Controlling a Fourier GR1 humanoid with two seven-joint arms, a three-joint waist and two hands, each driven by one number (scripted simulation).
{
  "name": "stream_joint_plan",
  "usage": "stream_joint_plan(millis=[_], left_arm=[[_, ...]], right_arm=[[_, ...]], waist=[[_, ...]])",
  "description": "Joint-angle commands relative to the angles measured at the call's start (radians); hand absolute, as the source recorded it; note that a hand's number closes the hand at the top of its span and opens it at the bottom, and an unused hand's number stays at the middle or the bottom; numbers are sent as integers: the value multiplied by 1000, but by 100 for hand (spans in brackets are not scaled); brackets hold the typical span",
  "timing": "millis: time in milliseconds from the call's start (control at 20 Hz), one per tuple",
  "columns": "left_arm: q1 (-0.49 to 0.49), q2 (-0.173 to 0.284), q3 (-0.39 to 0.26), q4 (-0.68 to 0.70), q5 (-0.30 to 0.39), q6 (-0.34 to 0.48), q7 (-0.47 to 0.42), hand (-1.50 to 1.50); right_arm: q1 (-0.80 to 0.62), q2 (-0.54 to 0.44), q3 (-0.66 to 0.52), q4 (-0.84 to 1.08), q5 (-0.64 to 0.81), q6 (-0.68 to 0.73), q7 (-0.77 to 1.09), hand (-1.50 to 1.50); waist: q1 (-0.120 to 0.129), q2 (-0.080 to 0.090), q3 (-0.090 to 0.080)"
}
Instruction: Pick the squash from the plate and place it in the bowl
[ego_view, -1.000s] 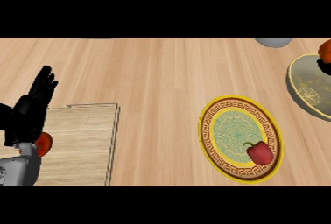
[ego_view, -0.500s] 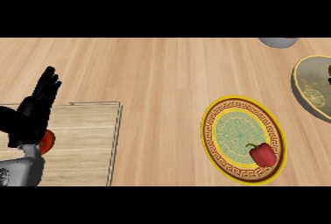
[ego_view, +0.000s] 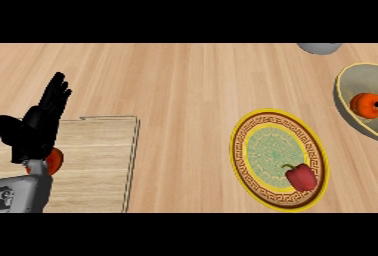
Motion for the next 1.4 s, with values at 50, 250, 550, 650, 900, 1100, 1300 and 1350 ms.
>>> stream_joint_plan(millis=[50, 250, 550, 650, 900, 1100, 1300, 1350], left_arm=[[35, -14, 1, -22, -1, 13, -7, 0], [34, -15, 12, 2, 1, 16, -14, 0], [6, 32, 53, 30, 23, -18, -16, 0], [95, -20, -1, -60, -18, 17, -21, 0], [60, -2, 29, -24, 12, -6, -26, 0], [94, 8, 30, -94, 7, -5, 5, 0], [53, 0, 41, 37, 2, -11, -59, 0], [39, -14, 25, 4, -2, 1, -20, 0]], right_arm=[[-2, -13, -206, 4, -214, 17, -146, -150], [-19, -51, -352, 3, -367, 78, -199, -150], [159, -176, -439, 90, -459, 274, -264, -150], [243, -241, -445, 98, -471, 362, -271, -150], [356, -310, -495, 126, -529, 516, -353, -150], [445, -318, -528, 146, -581, 650, -392, -150], [487, -330, -545, 132, -616, 726, -441, -150], [462, -302, -536, 129, -620, 698, -433, -150]], waist=[[-18, -10, 3], [-31, -10, 0], [-29, -6, -1], [-30, -13, -1], [-35, -8, 2], [-30, -15, 1], [-39, -12, 1], [-30, -13, 0]])
